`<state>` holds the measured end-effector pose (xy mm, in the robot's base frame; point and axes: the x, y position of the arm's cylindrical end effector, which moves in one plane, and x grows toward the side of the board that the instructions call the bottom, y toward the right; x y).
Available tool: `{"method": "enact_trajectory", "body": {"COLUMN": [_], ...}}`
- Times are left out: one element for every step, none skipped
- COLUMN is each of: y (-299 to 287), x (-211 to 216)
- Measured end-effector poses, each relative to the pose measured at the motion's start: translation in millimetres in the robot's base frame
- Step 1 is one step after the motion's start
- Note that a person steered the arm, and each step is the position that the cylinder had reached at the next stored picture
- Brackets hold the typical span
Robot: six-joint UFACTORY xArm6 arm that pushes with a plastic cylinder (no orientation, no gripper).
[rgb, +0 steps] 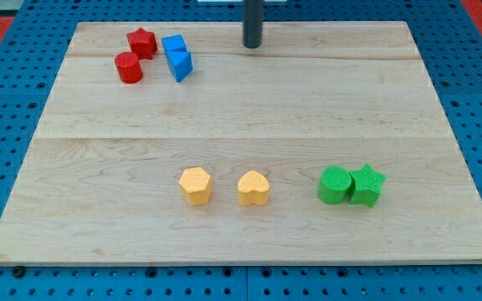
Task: Push the blue cube into the red circle
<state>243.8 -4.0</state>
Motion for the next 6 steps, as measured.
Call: {"method": "enact_trajectory", "body": {"y": [-39,-66,-88,-110,-119,-118], "x": [0,2,10,11,11,11]}}
